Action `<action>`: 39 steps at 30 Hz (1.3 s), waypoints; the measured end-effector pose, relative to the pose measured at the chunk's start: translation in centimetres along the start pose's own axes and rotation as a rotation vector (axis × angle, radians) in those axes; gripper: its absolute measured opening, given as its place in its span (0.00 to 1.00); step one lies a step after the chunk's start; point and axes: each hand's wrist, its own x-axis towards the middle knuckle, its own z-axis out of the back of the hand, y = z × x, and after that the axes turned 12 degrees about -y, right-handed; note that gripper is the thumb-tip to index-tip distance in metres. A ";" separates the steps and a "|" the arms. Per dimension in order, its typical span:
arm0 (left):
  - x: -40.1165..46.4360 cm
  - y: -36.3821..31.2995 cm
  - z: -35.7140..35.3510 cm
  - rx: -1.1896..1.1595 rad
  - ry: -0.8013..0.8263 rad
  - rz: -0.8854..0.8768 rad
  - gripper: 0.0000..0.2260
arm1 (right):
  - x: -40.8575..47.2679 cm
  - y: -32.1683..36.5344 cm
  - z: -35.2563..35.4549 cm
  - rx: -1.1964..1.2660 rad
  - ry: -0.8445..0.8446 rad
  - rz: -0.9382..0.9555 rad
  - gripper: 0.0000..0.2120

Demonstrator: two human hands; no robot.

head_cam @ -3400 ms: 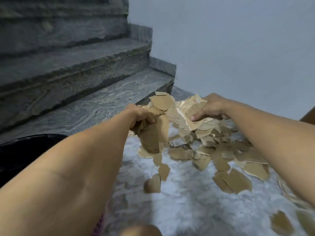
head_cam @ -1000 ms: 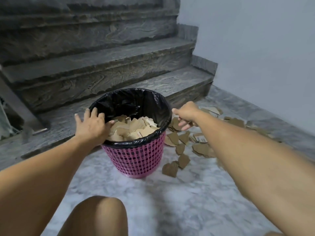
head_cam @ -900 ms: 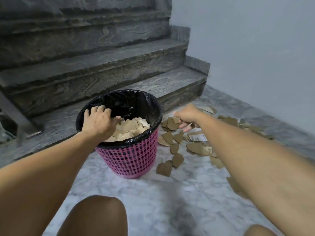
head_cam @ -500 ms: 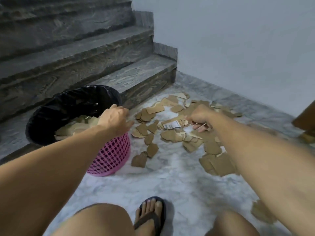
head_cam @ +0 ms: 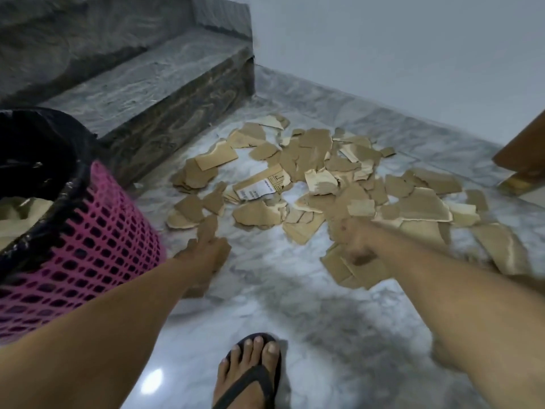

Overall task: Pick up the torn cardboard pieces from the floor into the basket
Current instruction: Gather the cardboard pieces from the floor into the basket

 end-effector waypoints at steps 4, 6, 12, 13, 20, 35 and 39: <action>0.7 0.4 -3.0 0.008 0.140 -0.043 0.42 | 1.0 -1.4 -3.3 -0.136 0.043 -0.031 0.48; 1.4 0.9 -4.0 0.049 0.170 -0.057 0.49 | 1.8 -2.0 -4.2 -0.141 -0.020 0.008 0.50; 3.6 0.4 -3.4 -0.093 -0.114 -0.093 0.21 | 3.2 -1.4 -3.6 -0.038 -0.138 0.066 0.52; 4.1 0.2 -3.2 -0.080 -0.146 -0.081 0.21 | 3.6 -1.2 -3.5 -0.008 -0.161 0.060 0.51; 7.7 -0.5 -1.3 -0.337 -0.187 0.114 0.15 | 6.8 1.6 -3.4 0.071 -0.341 0.082 0.36; 15.3 1.6 0.4 -0.476 -0.346 0.699 0.55 | 16.7 3.0 2.2 0.130 -0.379 0.103 0.48; 16.2 3.5 0.8 -0.552 -0.110 0.913 0.69 | 19.3 0.7 3.9 0.167 -0.186 0.019 0.66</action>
